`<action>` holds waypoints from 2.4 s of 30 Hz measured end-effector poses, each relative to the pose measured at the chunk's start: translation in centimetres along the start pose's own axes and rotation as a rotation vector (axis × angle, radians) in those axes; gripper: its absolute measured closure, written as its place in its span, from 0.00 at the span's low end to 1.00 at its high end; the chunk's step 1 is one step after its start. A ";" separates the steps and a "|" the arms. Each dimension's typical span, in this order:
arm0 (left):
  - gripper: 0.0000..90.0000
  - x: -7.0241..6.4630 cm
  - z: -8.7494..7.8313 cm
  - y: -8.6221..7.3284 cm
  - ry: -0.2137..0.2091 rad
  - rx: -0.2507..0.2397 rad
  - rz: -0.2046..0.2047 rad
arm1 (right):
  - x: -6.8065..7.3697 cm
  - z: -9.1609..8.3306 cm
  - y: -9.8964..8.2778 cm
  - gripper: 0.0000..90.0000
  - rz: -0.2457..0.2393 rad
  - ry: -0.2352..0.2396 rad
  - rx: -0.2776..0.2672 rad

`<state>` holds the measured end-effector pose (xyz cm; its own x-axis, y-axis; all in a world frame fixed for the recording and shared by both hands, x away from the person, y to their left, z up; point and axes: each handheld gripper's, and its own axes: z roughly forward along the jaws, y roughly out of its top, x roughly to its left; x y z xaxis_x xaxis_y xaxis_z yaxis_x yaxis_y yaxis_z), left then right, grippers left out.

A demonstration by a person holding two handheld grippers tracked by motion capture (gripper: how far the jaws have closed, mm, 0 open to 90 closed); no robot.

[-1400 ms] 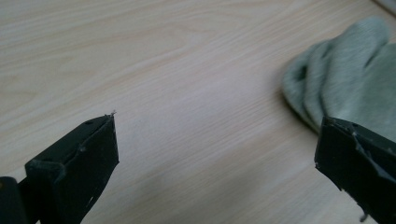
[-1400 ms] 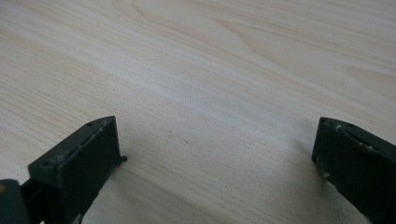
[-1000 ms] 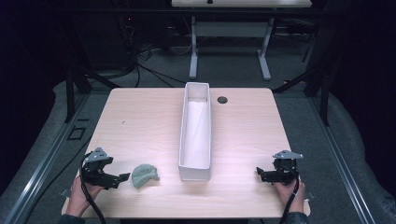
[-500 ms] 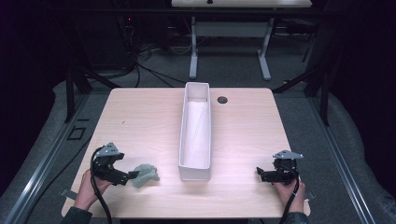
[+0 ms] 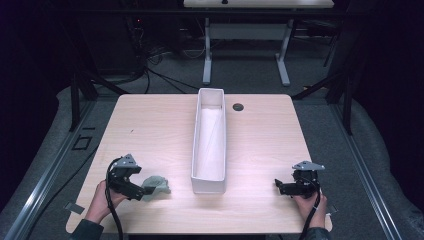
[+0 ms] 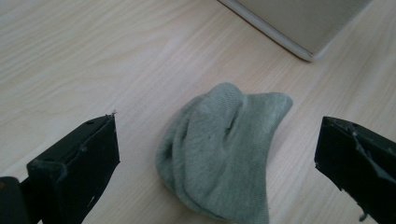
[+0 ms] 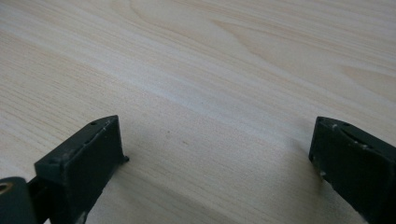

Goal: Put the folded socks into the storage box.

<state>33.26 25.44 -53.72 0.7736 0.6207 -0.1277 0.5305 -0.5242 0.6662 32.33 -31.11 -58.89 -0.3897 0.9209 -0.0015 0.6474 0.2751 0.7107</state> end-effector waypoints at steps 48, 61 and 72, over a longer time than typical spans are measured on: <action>0.61 -1.6 3.5 2.8 0.066 0.373 0.157 | 0.0 0.0 0.0 0.03 0.001 0.002 -0.002; 0.76 -2.1 3.8 3.2 0.074 0.407 0.171 | 0.0 0.0 0.0 0.05 0.002 0.004 -0.006; 0.77 -2.0 3.2 3.2 0.084 0.367 0.160 | 0.0 0.1 0.0 0.00 -0.010 0.022 0.000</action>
<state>34.54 20.64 -53.66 0.8335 0.5518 0.0273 0.5058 -0.7820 0.3643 32.39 -31.04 -58.95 -0.4108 0.9117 0.0071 0.6435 0.2845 0.7106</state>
